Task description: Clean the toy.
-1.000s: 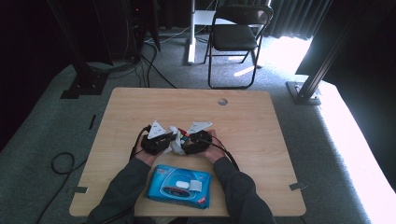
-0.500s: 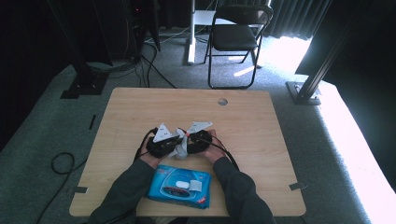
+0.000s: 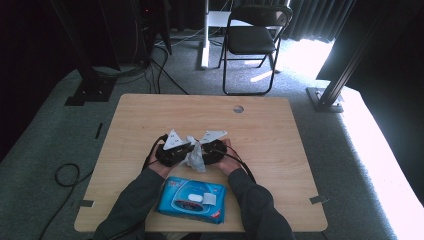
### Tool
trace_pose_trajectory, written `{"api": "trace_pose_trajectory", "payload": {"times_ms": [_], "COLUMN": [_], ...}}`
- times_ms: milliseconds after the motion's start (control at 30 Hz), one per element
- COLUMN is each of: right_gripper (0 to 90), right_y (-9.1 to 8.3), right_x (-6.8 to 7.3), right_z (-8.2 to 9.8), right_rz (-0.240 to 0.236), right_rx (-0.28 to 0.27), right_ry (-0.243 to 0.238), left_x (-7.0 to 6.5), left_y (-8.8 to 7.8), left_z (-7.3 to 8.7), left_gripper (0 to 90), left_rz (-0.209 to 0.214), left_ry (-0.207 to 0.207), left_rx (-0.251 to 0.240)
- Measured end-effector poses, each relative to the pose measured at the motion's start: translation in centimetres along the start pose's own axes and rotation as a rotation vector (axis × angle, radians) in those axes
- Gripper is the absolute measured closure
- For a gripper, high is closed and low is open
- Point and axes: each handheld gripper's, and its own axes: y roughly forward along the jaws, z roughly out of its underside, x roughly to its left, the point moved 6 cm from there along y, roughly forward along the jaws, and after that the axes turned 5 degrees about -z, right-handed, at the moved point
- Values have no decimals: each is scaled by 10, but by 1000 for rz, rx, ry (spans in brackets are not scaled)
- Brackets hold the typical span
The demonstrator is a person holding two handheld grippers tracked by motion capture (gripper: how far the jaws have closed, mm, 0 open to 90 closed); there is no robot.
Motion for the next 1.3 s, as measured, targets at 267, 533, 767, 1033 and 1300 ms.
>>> {"api": "trace_pose_trajectory", "payload": {"times_ms": [267,533,767,1033,1300], "right_gripper": [339,339,339,339,339], "right_y": [-1,0,2,4,4], "right_x": [5,9,14,14,12], "right_z": [-2,-2,-3,-3,-1], "right_rz": [-20,-36,-53,-51,-43], "right_rx": [-1,5,13,9,10], "right_ry": [-20,-38,-51,-49,-28], "left_x": [18,26,17,0,-14], "left_y": [-2,-1,3,5,7], "left_z": [2,3,0,-1,-1], "left_gripper": [848,844,845,845,845], "left_rz": [-47,-75,-55,-12,28], "left_ry": [-37,-67,-41,-3,21], "left_rx": [2,6,14,19,16]}}
